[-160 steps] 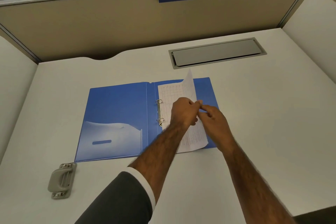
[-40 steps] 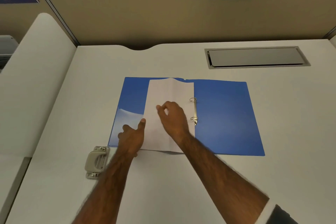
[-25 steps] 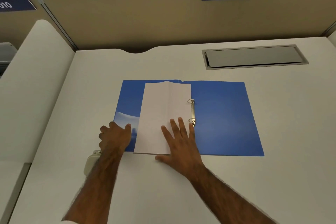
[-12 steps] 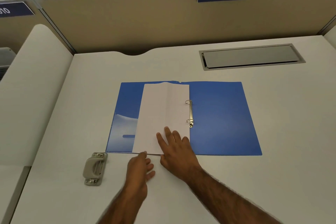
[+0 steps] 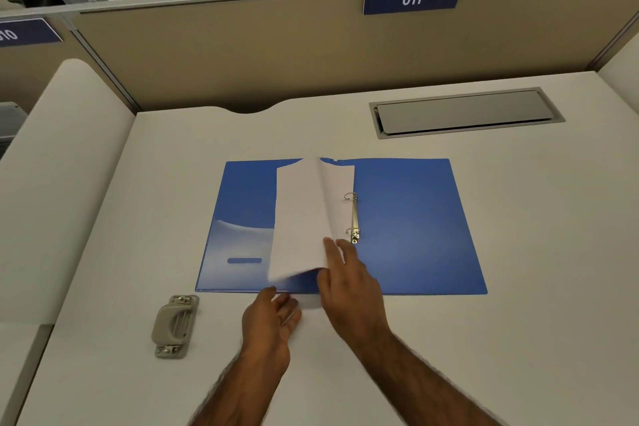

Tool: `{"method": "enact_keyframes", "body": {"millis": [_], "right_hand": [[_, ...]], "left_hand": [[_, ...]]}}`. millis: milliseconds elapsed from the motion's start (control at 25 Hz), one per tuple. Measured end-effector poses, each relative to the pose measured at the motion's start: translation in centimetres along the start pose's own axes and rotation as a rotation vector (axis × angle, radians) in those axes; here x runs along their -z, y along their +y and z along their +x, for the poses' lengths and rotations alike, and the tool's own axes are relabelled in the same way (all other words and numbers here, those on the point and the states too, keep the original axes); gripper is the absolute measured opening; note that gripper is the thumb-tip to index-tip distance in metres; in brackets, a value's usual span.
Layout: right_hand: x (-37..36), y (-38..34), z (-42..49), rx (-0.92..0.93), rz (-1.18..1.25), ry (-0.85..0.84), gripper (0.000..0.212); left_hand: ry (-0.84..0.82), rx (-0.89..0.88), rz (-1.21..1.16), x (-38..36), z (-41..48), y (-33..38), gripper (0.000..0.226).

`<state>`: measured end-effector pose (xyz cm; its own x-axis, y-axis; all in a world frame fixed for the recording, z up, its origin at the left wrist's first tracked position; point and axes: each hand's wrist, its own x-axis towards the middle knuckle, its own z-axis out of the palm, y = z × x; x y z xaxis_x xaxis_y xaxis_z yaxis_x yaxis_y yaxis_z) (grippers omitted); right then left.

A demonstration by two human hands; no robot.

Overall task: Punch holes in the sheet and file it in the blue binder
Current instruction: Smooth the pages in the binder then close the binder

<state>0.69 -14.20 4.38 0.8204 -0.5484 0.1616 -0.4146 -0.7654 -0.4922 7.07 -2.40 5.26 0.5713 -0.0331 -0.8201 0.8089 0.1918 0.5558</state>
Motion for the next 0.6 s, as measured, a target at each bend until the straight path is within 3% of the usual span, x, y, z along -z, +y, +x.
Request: {"method": "enact_keyframes", "body": {"millis": [160, 280, 360, 480, 600], "right_hand": [[2.8, 1.2, 0.0, -0.406, 0.518, 0.171, 0.010], [3.9, 3.2, -0.2, -0.807, 1.032, 0.197, 0.013], [4.4, 4.5, -0.9, -0.970, 1.348, 0.244, 0.014], [4.2, 6.1, -2.6, -1.100, 1.551, 0.344, 0.018], [3.9, 6.9, -3.2, -1.162, 1.563, 0.360, 0.026]], "left_hand": [[0.021, -0.016, -0.031, -0.3, 0.3, -0.4, 0.034], [0.028, -0.018, -0.003, -0.2, 0.9, -0.6, 0.026], [0.048, -0.029, 0.029, -0.2, 1.3, -0.5, 0.027], [0.069, -0.064, 0.055, -0.3, 1.6, -0.4, 0.027], [0.080, -0.087, 0.053, -0.5, 1.7, -0.4, 0.021]]}}
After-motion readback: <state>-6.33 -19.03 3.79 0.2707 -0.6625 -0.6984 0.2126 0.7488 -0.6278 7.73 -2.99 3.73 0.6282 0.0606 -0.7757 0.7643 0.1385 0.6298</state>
